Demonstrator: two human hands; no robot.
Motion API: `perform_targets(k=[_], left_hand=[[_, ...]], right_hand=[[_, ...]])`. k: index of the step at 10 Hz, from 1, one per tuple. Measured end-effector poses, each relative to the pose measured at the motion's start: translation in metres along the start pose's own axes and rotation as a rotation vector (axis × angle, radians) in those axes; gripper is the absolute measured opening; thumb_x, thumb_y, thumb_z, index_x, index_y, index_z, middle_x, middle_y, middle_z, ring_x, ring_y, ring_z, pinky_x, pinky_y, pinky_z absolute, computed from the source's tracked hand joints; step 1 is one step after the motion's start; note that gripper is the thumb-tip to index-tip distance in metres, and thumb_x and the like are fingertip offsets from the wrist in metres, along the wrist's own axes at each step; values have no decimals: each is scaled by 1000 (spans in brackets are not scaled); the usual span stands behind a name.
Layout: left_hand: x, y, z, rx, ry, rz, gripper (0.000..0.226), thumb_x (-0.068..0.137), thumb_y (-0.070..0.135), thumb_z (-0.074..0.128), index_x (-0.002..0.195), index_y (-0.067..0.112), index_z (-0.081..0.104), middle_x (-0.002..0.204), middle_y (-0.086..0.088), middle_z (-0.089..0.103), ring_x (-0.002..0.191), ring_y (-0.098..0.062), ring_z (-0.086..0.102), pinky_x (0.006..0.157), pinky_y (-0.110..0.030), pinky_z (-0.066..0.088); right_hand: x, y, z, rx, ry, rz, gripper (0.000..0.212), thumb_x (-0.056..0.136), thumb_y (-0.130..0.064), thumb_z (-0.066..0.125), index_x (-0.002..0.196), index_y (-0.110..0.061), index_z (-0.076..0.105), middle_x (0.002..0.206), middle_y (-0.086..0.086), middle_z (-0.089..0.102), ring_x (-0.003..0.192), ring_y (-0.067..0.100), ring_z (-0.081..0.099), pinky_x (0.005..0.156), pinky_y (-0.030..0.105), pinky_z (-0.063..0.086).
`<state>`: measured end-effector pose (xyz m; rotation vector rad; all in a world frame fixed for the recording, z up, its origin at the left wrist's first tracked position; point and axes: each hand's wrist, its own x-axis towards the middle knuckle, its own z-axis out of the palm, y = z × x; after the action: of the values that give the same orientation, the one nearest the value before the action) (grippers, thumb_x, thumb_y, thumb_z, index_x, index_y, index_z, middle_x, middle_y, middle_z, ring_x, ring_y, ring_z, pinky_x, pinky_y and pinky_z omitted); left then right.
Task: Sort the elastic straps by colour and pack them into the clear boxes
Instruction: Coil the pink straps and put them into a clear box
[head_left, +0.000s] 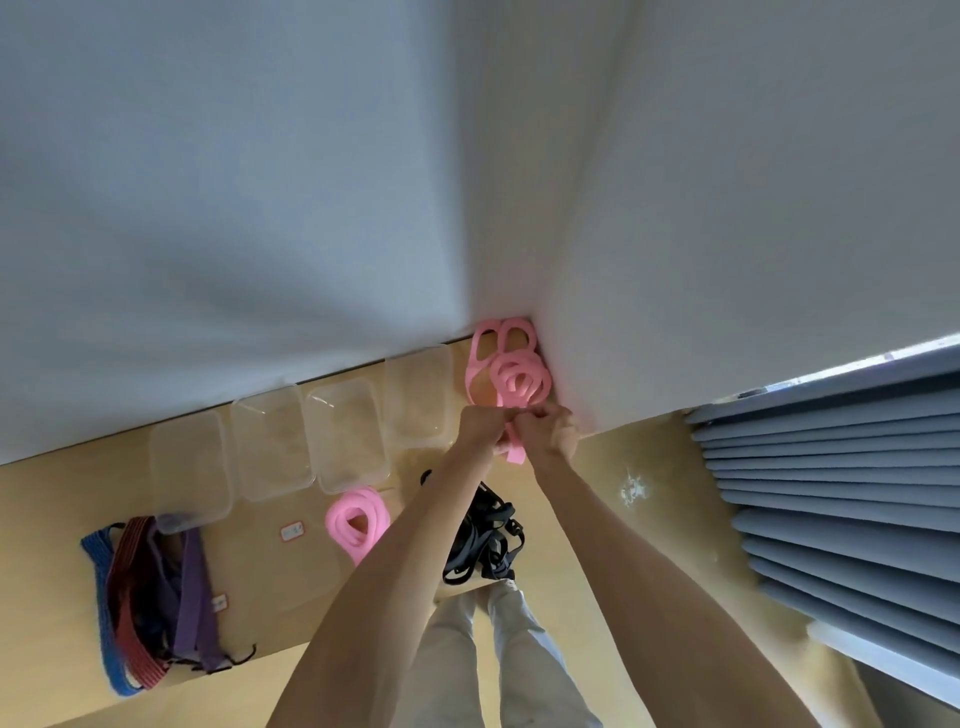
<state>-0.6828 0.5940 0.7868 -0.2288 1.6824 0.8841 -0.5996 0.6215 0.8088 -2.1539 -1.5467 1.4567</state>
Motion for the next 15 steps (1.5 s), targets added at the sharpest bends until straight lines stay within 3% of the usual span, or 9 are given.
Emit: perform_targets(k=[1, 2, 3, 5, 6, 8, 9, 12, 15], left_hand=[[-6, 4, -5, 93, -19, 129, 9, 88, -5, 63, 87, 4, 66, 80, -14, 63, 71, -28, 61, 72, -39, 56], [-24, 10, -20, 93, -150, 256, 28, 91, 10, 67, 119, 14, 65, 98, 2, 68, 85, -14, 67, 63, -24, 60], [-41, 8, -34, 75, -242, 307, 35, 86, 3, 69, 120, 10, 69, 110, -7, 72, 94, -22, 70, 66, -26, 59], [-74, 1, -71, 171, -317, 404, 33, 85, -8, 61, 86, 21, 76, 79, 6, 71, 74, -13, 63, 67, -23, 46], [-91, -2, -83, 208, -309, 470, 35, 84, -8, 61, 84, 24, 77, 84, 9, 72, 78, -11, 64, 69, -20, 48], [-119, -14, -111, 237, -210, 521, 41, 79, -8, 61, 94, 26, 78, 105, 1, 74, 91, -16, 65, 72, -26, 50], [-126, -21, -124, 173, -149, 487, 38, 75, -15, 57, 101, 5, 77, 98, -3, 74, 81, -18, 63, 64, -23, 47], [-140, -18, -158, -208, 339, 430, 19, 93, 5, 50, 91, -1, 69, 88, -13, 68, 81, -29, 62, 76, -35, 49], [-157, -23, -217, -440, 150, 499, 23, 80, 0, 72, 102, 7, 75, 89, -11, 71, 75, -26, 65, 66, -32, 52]], right_hand=[[-4, -10, -5, -50, 83, -74, 22, 85, -1, 51, 67, -6, 61, 58, 2, 50, 56, 25, 46, 43, 21, 29], [-2, -26, -11, 83, 8, 2, 20, 97, -12, 49, 97, -1, 66, 78, 9, 54, 70, 25, 50, 55, 27, 36], [-5, -36, -21, 326, -125, 112, 19, 99, -20, 51, 110, -6, 59, 92, 11, 57, 77, 25, 54, 67, 34, 46], [-29, -58, -27, 432, -150, 37, 26, 94, 0, 46, 79, -22, 47, 76, -2, 50, 65, 25, 52, 55, 23, 43], [-46, -62, -24, 458, -333, 146, 12, 100, -13, 50, 93, -21, 44, 104, 5, 52, 88, 25, 57, 72, 29, 51], [-71, -61, -12, 601, -647, 354, 6, 96, -8, 53, 91, -8, 51, 88, 9, 51, 71, 21, 54, 50, 30, 49], [-86, -64, 2, 686, -607, 273, 17, 93, 1, 55, 109, 2, 60, 109, 21, 63, 93, 33, 67, 80, 46, 60], [-137, -73, 38, 377, -386, -244, 9, 91, -15, 70, 99, -11, 73, 85, 1, 69, 75, 16, 64, 68, 32, 58], [-183, -68, 59, 167, -530, -540, 8, 81, -11, 72, 89, -14, 74, 87, 2, 70, 82, 19, 64, 75, 34, 54]])
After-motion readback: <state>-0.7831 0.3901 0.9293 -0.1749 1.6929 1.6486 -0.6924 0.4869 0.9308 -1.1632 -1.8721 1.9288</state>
